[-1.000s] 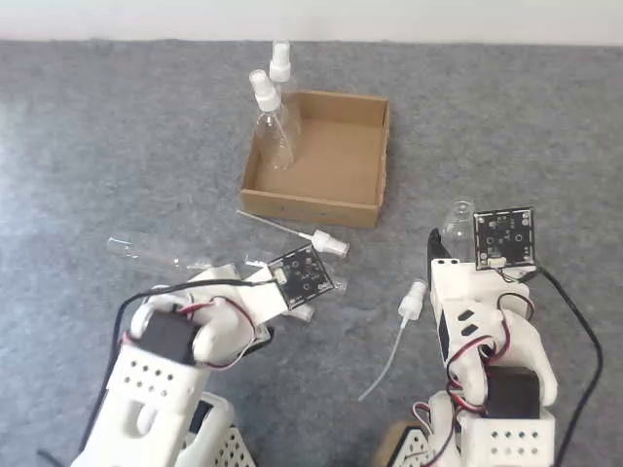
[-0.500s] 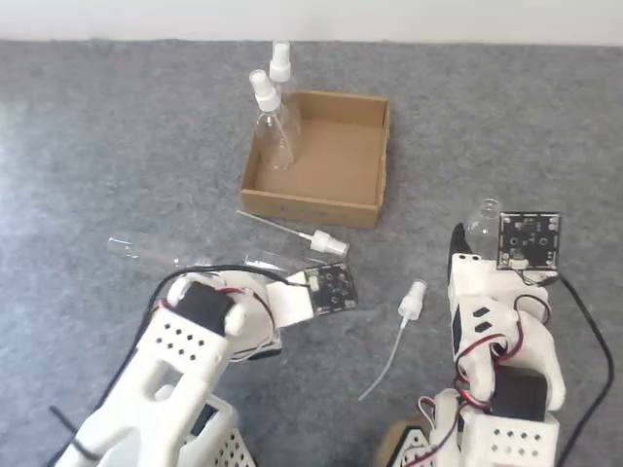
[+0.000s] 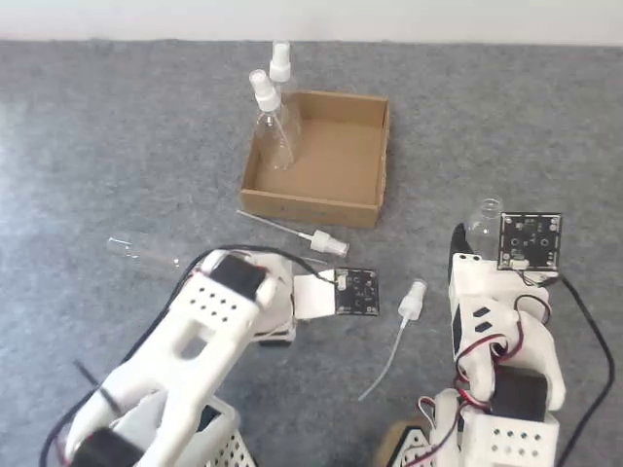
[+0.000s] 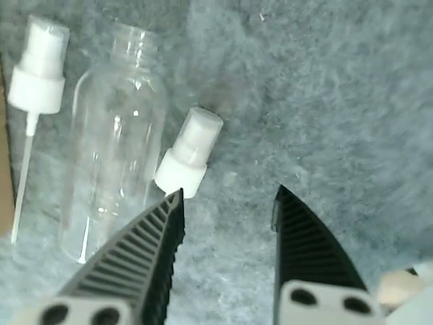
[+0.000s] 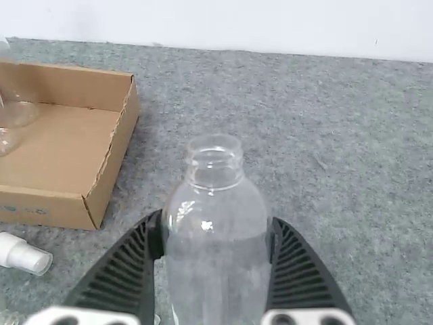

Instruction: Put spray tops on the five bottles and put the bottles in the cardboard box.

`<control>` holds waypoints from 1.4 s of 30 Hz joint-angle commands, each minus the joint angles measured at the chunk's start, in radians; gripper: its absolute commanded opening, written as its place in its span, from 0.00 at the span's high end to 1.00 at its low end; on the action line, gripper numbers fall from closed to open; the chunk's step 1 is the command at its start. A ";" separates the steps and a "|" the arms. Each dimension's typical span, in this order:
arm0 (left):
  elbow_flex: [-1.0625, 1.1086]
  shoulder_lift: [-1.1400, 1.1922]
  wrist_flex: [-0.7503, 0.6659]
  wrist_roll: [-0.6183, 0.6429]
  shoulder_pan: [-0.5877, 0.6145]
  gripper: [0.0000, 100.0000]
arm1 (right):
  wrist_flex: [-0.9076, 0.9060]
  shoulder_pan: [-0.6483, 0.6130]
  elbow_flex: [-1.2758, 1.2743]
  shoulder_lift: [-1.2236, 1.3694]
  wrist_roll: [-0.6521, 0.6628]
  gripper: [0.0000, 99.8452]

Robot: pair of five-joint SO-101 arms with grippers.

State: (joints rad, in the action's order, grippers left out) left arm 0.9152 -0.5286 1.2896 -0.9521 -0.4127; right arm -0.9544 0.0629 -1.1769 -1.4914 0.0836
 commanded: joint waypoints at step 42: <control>-0.068 0.384 -0.252 -0.002 0.018 0.80 | 0.025 0.008 0.011 -0.019 0.003 0.95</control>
State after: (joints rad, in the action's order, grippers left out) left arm 0.8247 -0.1389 1.0579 -0.9597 -0.4035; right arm -0.9544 0.0629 -1.1769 -1.4914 0.0836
